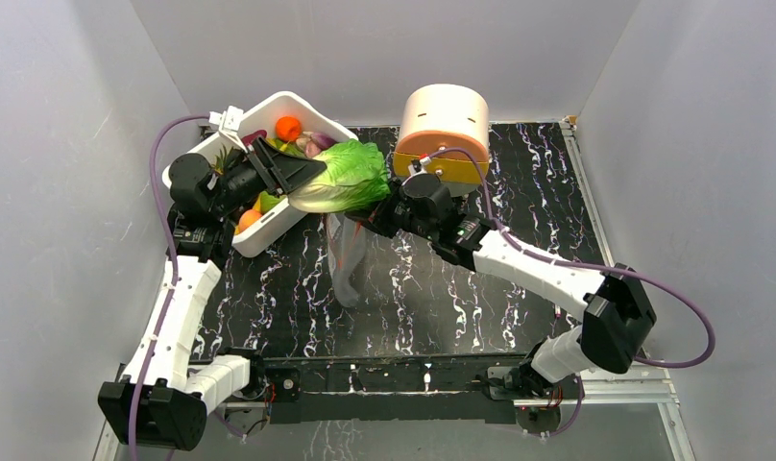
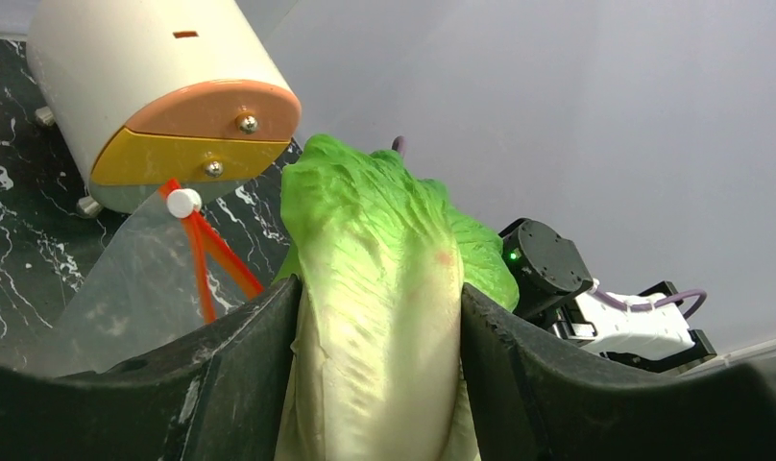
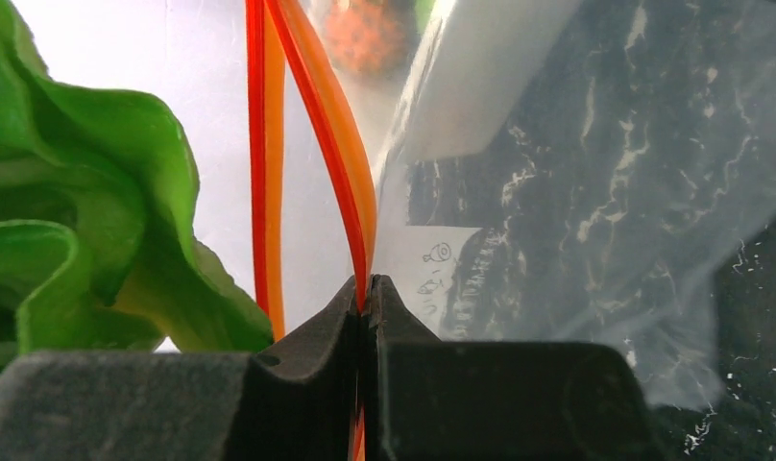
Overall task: Place the food in the zip-top bag and seal the zipper
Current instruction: Place the fake vegetable at the center of the board.
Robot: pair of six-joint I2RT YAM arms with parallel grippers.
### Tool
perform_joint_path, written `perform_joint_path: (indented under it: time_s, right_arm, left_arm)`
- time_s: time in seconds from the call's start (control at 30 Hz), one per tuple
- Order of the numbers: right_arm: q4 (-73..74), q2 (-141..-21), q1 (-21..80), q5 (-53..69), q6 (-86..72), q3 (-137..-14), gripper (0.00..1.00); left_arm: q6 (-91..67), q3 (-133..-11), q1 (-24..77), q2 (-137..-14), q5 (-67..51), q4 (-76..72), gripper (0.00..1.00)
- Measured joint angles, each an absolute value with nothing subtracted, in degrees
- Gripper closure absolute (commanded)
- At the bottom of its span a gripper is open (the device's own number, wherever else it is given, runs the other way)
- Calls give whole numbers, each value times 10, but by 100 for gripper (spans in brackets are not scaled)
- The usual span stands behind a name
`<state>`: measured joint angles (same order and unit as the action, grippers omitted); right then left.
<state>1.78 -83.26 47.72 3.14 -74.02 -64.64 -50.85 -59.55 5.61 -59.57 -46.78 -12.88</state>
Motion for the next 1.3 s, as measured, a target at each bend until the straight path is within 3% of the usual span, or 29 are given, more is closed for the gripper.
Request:
perform_joint_path:
  time_s: [0.27, 0.67, 1.3]
  right_arm:
    - [32, -814, 475, 11, -762, -646, 100]
    - [48, -772, 472, -48, -754, -638, 100]
    - [83, -802, 471, -91, -611, -654, 100]
  left_arm:
    - [-495, -563, 57, -596, -457, -152, 44]
    - [-319, -576, 57, -593, -361, 10, 49]
    - [-276, -696, 57, -620, -318, 207, 55]
